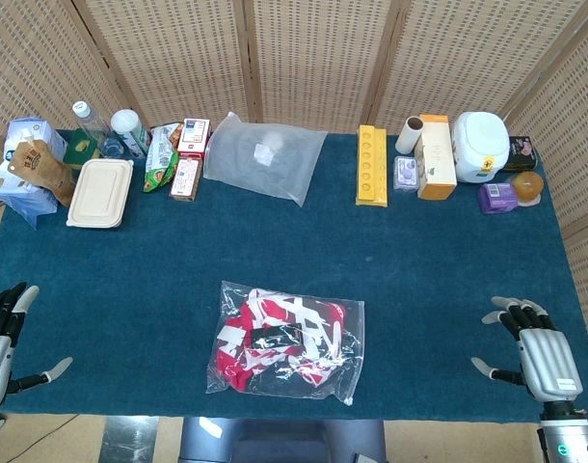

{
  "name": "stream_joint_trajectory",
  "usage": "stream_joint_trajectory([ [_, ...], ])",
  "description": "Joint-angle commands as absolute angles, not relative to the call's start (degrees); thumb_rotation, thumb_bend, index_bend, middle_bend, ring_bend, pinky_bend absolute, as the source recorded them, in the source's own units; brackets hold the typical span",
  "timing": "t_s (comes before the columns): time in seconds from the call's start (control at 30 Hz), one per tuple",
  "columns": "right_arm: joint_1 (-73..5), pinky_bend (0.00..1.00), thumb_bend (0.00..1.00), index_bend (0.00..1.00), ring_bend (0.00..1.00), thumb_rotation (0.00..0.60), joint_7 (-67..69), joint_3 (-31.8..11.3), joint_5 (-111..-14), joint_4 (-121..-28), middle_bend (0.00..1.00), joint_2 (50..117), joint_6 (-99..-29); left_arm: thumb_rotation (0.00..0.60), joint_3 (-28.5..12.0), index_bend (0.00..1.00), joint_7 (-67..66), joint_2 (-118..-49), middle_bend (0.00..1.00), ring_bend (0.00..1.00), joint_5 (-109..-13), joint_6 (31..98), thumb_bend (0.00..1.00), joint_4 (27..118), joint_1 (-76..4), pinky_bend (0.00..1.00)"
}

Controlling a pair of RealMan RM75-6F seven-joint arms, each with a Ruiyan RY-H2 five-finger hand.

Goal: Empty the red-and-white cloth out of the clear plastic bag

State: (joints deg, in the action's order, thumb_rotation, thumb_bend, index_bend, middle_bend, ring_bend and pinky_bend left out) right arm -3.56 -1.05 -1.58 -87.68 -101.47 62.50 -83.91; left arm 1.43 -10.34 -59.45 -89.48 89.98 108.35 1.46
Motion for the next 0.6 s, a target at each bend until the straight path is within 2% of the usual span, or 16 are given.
stream_joint_trajectory([
  [0.03, -3.7, 0.15, 0.18, 0.37, 0.20, 0.517, -1.0, -1.7, -87.4, -101.5, 0.23, 62.6, -83.6, 0.473, 1.4, 0.03, -10.5, -59.5, 0.03, 0.00, -89.2, 89.7, 0.11, 108.4, 1.4, 0.08],
  [0.6, -2.9, 0.15, 0.18, 0.37, 0.20, 0.516, -1.0, -1.2, -88.1, -101.8, 0.23, 62.7, -84.6, 0.471, 1.8, 0.03, -10.2, -57.8, 0.03, 0.00, -89.8, 88.7, 0.11, 108.6, 1.1, 0.08],
])
